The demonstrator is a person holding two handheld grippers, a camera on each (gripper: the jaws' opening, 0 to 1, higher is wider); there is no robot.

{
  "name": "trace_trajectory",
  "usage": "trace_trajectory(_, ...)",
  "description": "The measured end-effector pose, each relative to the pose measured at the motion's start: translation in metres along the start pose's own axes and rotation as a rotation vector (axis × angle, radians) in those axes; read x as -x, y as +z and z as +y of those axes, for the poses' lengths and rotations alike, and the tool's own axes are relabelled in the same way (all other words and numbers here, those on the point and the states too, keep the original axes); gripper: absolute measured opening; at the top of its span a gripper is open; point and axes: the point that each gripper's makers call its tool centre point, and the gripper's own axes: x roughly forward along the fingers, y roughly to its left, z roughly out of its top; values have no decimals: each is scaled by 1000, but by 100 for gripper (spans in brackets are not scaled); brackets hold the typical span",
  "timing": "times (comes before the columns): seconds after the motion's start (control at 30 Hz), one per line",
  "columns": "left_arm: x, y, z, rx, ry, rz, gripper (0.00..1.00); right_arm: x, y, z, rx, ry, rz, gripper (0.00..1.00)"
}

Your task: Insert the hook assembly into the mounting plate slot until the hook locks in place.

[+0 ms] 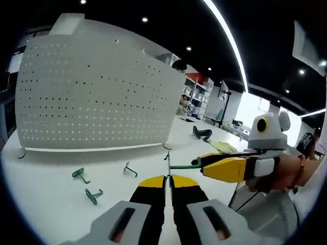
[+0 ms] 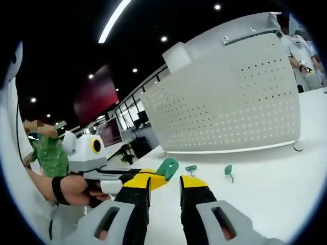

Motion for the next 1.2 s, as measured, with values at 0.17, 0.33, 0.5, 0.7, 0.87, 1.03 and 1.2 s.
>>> trace_trajectory(0.17, 1, 6, -6, -25, -14, -32, 4, -1, 2, 1, -24, 3, -6, 15)
trace_trajectory(0.33, 0, 8, -10, -52, -24, -42, 4, -2, 2, 5, -27, 16, -2, 12)
trace_trajectory(0.5, 1, 8, -14, -93, -32, -53, 4, -3, 3, 4, -30, 13, -5, 9)
trace_trajectory(0.7, 0, 11, -18, -142, -34, -80, 4, -3, 4, 1, -76, 6, -9, 6)
trace_trajectory(0.87, 1, 15, -21, -207, -29, -110, 4, -2, 6, 2, -77, 6, -14, 4)
trace_trajectory(1.03, 2, 16, -21, -240, -26, -122, 4, -2, 5, 2, -128, 14, -19, 3)
trace_trajectory(1.2, 2, 15, -22, -239, -30, -116, 4, 0, 5, 5, -187, 22, 3, 1)
